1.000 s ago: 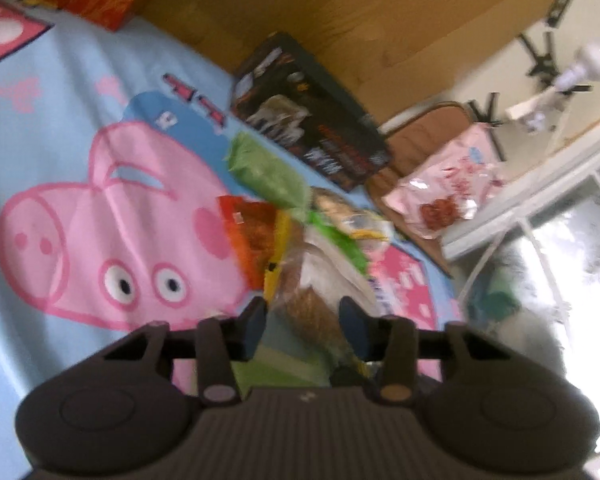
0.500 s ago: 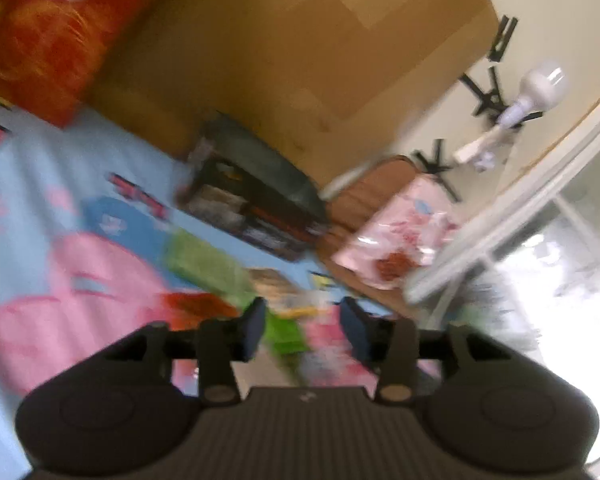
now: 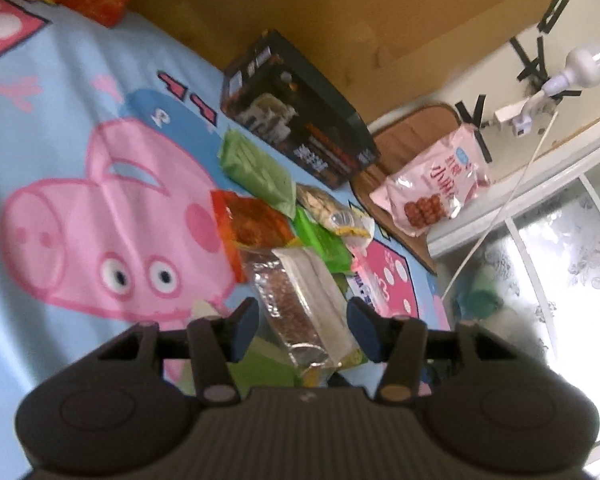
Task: Organize snacks
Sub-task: 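Close the left tool on the clear sesame cake bag and lift, then carry the bag into the black box and open the left tool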
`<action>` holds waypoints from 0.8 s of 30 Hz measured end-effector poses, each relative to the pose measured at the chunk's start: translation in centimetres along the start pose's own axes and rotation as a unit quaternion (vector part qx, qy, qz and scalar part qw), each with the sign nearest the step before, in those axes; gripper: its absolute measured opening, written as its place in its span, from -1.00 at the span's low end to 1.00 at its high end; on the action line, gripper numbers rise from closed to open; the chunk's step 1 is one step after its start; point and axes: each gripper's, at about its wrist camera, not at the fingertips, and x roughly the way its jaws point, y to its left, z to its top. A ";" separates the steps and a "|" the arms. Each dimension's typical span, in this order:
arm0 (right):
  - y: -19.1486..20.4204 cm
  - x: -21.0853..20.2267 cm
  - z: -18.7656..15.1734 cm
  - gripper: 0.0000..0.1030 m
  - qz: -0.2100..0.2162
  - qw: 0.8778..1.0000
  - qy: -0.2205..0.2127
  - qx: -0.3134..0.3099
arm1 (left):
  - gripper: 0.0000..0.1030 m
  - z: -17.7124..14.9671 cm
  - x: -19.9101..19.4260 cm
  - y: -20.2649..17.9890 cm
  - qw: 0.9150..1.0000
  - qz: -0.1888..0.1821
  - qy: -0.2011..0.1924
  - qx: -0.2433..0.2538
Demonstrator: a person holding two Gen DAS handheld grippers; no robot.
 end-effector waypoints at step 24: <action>-14.3 -1.9 -4.0 -0.03 0.070 0.883 -0.016 0.463 | 0.11 0.3 -2.0 -2.7 0.998 -0.016 -0.053 0.024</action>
